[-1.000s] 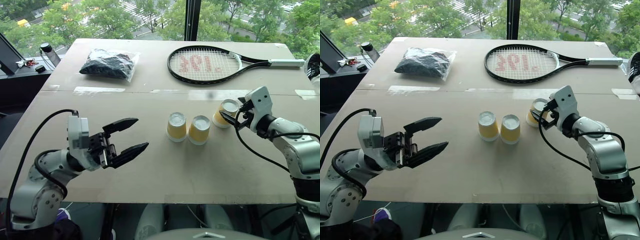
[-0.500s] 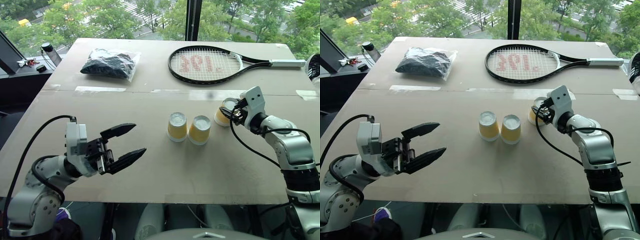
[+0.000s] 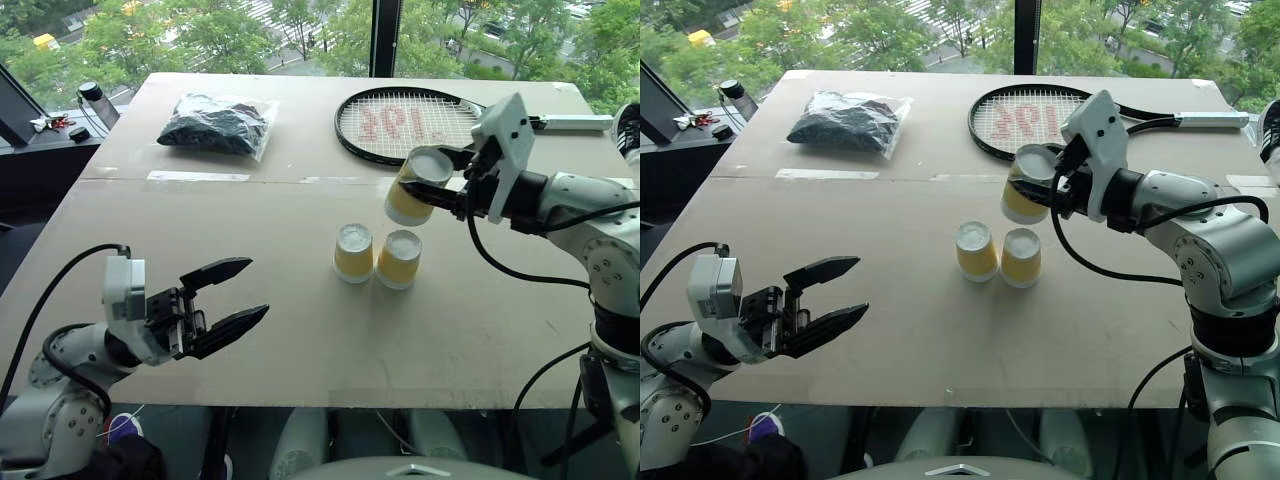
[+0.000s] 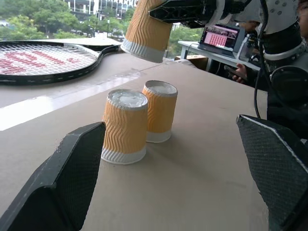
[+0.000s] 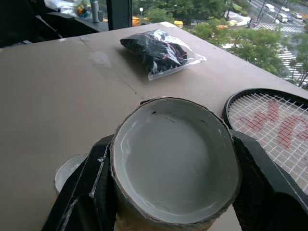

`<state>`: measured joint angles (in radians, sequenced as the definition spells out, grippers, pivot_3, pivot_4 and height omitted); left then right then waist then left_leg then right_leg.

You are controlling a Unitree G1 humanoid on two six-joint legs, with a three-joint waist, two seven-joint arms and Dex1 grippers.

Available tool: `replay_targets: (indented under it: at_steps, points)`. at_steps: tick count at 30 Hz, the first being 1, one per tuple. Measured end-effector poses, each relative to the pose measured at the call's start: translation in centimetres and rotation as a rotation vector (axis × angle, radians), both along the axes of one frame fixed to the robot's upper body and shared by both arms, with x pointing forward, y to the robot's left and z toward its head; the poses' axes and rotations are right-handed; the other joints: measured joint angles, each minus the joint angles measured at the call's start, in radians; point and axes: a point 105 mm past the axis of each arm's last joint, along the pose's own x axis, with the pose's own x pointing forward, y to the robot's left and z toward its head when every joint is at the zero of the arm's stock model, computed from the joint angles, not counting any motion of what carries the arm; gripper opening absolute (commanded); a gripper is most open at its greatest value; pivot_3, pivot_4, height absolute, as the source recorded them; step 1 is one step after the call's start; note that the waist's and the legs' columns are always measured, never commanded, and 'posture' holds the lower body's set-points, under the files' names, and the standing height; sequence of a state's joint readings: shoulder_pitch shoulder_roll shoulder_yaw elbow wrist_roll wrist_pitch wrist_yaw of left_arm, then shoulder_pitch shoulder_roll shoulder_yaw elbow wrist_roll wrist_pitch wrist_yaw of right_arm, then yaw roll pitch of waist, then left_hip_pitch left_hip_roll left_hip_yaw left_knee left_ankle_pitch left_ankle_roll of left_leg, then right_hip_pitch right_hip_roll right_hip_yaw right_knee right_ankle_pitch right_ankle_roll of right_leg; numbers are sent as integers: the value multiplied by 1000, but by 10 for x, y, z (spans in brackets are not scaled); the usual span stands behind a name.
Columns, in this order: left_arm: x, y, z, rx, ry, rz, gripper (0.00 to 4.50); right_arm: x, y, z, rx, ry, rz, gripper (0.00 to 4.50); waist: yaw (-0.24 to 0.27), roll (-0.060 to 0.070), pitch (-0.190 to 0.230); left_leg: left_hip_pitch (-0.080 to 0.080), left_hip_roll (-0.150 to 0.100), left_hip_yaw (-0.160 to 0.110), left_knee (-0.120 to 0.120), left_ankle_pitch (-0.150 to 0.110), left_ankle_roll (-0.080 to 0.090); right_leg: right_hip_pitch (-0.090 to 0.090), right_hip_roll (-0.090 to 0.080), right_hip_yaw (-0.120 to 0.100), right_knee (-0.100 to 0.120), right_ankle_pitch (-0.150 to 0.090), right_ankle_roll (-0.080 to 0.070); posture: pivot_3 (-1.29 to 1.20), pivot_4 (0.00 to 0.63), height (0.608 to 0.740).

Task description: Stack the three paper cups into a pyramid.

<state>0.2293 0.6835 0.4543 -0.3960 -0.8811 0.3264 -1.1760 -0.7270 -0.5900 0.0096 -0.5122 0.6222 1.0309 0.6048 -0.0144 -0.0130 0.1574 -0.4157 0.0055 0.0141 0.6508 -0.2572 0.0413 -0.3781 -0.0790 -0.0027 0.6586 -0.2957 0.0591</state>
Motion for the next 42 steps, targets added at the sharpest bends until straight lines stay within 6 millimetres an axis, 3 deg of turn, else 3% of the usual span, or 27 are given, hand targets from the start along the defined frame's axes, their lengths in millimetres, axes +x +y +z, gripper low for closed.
replay_targets:
  at_steps: [8,17,22,23,29,34,42]
  points:
    - [-1,5,-4,-13,13,29,4500,-12,27,-16,-93,2,109,2276,-3,-1,0,0,-1,0,0,0,0,0,0,0,0,0,0,0,150,740]
    - [-6,3,-6,-10,23,44,4500,-1,27,-23,-118,-20,89,2276,-1,-1,0,0,-1,0,0,0,0,0,0,0,0,0,0,0,150,740]
    - [-7,3,-6,-10,26,53,4500,-3,30,-31,-137,-2,116,4400,-1,-1,0,0,-1,0,0,0,0,0,0,0,1,0,0,0,150,740]
    - [-7,3,-6,-9,25,54,4500,-4,30,-32,-139,3,119,4457,-1,-1,0,0,-1,0,0,0,0,0,0,0,1,0,0,0,150,740]
    - [-8,-1,-3,-23,15,49,4500,-3,27,-33,-142,-2,117,4457,-1,-1,0,0,-1,0,0,0,0,0,0,-1,1,0,0,0,150,740]
    - [-6,-1,-2,-52,41,53,4500,-3,12,-16,-103,-42,96,4457,3,-1,0,0,-1,0,1,0,0,0,0,-1,1,0,0,0,150,740]
    - [13,-6,0,-45,71,119,4500,-32,-21,2,19,-95,88,4457,4,-2,-1,0,-1,-1,1,0,0,1,0,-1,1,0,0,0,150,740]
